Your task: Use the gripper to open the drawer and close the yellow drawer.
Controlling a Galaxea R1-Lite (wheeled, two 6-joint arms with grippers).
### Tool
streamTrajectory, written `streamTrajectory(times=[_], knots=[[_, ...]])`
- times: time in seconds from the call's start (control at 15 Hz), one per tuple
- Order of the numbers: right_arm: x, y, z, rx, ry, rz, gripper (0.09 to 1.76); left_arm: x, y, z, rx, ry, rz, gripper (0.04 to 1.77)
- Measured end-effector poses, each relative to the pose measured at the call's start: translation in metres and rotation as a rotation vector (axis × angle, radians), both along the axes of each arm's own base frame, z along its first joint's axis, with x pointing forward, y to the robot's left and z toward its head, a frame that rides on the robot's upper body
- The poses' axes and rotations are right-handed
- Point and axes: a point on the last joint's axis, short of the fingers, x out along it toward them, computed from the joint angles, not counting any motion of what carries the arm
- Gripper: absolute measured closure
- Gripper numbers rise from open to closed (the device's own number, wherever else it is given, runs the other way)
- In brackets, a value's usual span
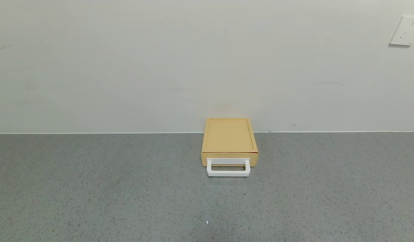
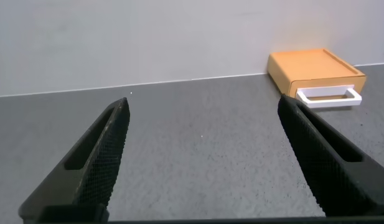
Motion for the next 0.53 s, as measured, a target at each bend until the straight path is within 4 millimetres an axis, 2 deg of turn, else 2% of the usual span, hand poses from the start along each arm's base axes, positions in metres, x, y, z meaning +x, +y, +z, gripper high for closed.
streamTrajectory(times=[0.2, 0.4, 0.53], knots=[[0.0, 0.0, 0.0, 0.0, 0.0, 0.0, 0.14, 0.023, 0.0, -0.032, 0.005, -0.017, -0.02, 0.09], [0.0, 0.0, 0.0, 0.0, 0.0, 0.0, 0.14, 0.04, -0.001, -0.07, 0.003, 0.076, -0.023, 0.09], [0.0, 0.0, 0.0, 0.0, 0.0, 0.0, 0.14, 0.044, -0.001, -0.081, 0.0, 0.106, -0.047, 0.09]])
